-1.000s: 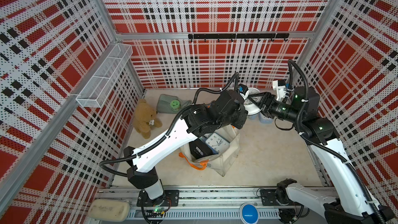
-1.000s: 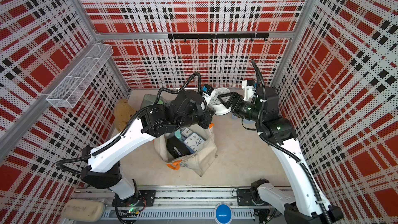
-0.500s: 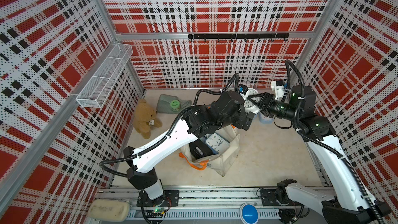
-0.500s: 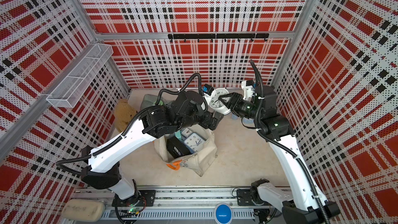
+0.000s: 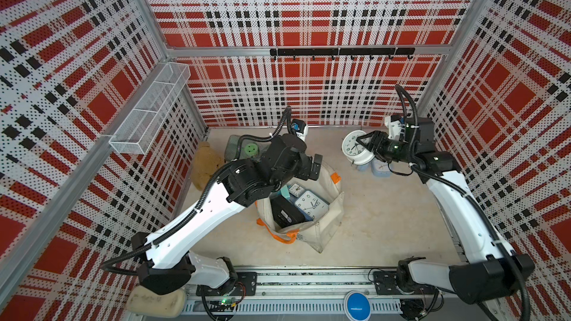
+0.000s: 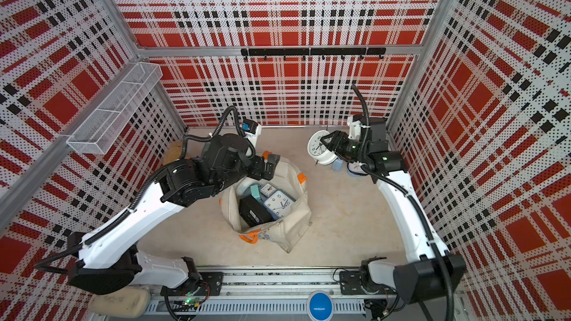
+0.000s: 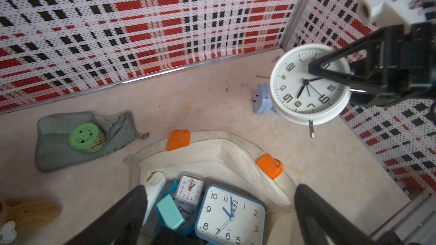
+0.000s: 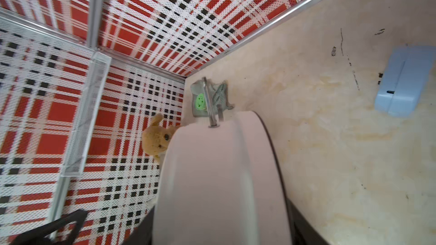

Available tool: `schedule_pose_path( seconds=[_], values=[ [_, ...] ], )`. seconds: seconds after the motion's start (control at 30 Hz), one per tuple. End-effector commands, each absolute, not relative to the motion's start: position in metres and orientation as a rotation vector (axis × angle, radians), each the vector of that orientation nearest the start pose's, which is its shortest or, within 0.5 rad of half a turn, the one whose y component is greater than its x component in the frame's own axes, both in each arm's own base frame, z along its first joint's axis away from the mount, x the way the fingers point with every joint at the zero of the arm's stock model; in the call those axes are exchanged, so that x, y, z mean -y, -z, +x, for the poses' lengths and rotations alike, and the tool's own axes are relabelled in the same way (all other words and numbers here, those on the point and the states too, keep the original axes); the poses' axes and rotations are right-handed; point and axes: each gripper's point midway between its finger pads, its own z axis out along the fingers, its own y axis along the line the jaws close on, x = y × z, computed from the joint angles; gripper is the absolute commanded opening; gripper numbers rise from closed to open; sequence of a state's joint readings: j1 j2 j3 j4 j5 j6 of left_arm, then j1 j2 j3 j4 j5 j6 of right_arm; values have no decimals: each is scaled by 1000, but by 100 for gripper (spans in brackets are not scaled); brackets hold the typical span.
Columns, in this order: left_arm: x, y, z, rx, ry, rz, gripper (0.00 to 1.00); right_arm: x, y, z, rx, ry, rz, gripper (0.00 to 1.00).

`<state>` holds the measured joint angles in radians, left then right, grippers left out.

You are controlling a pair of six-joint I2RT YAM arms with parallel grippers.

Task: Take the alarm clock out of the canvas bag
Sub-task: Place the alarm at the center of the board.

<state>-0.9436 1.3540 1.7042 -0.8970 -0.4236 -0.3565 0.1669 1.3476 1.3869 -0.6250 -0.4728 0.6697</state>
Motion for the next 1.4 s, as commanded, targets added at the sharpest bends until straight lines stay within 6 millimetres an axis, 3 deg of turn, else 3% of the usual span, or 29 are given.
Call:
schedule_pose_path(
  seconds=[0.0,0.2,0.37,0.5,0.77,1.0,1.37],
  values=[
    [248,-389,282,-2055,338,303,99,-145,-310,408,-2223,-889,121,61],
    [254,-365,292,-2104,335,308,99,-161,-257,437,-2367,-937,67,62],
    [265,-350,301,-2131,373,300,100,-166,-215,463,-2385,-996,221,60],
    [272,-347,303,-2140,391,311,99,-175,-196,485,-2366,-1042,352,60],
    [265,-351,300,-2132,401,298,99,-179,-145,505,-2457,-848,458,60],
    [257,-353,301,-2137,412,284,99,-174,-123,512,-2480,-737,449,62],
    [262,-357,304,-2138,430,287,99,-165,-119,508,-2509,-667,470,76]
  ],
)
